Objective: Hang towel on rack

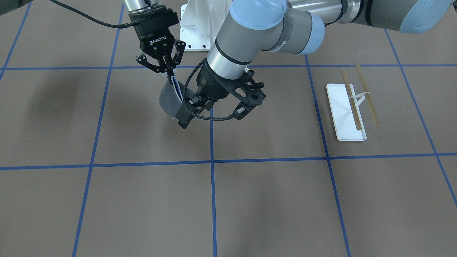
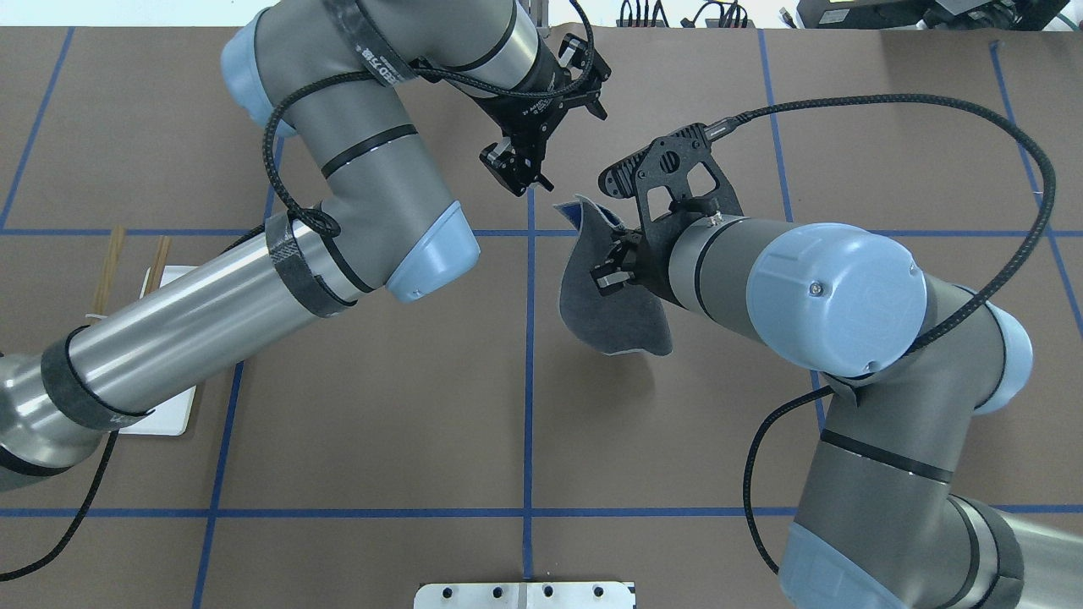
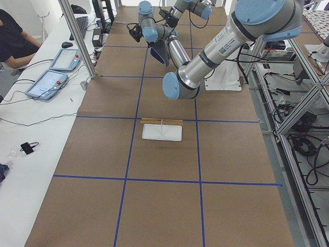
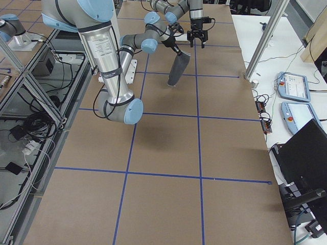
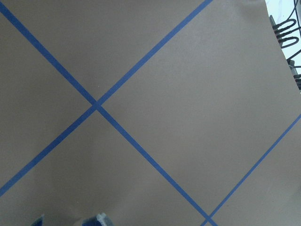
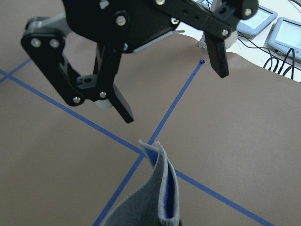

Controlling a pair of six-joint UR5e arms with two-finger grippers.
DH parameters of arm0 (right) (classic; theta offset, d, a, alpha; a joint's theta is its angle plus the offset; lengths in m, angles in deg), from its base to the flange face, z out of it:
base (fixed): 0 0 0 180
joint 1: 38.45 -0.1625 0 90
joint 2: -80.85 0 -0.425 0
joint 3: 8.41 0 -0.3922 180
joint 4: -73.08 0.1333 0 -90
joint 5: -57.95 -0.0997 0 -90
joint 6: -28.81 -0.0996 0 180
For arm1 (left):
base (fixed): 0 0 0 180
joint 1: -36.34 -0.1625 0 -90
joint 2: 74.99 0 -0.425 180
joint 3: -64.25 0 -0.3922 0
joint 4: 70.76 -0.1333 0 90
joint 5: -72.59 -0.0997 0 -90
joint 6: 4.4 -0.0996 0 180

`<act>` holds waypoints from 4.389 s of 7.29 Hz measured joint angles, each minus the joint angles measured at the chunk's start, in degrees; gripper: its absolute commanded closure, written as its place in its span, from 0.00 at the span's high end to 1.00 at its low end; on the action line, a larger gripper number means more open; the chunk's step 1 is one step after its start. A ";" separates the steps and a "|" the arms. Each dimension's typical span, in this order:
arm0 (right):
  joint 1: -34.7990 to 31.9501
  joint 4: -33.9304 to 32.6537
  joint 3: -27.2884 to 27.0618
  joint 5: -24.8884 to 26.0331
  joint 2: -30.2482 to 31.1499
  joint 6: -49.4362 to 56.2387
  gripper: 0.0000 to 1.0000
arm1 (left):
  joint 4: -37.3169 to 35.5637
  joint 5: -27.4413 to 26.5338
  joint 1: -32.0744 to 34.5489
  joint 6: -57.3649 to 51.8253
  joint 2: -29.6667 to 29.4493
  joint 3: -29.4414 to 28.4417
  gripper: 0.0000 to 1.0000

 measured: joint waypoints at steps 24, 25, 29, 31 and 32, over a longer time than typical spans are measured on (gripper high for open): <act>-2.21 -0.23 1.20 -0.02 -2.01 0.37 0.00 | -0.08 -0.32 -3.36 -2.81 -0.32 0.45 0.00; -2.21 -0.21 1.00 -0.05 -1.77 0.39 0.26 | -0.08 -0.33 -3.33 -3.63 -0.25 0.49 0.00; -2.16 0.04 -1.60 -0.25 -0.11 -0.08 1.00 | -0.17 -0.32 -2.94 -3.90 -0.12 0.55 0.00; -2.11 -0.10 -5.51 -0.60 3.72 -0.05 1.00 | -0.18 0.22 -0.97 -4.09 -0.09 0.50 0.00; -2.18 -0.16 -8.48 -1.62 6.99 -0.04 1.00 | -0.35 1.40 0.71 -4.27 0.05 0.50 0.00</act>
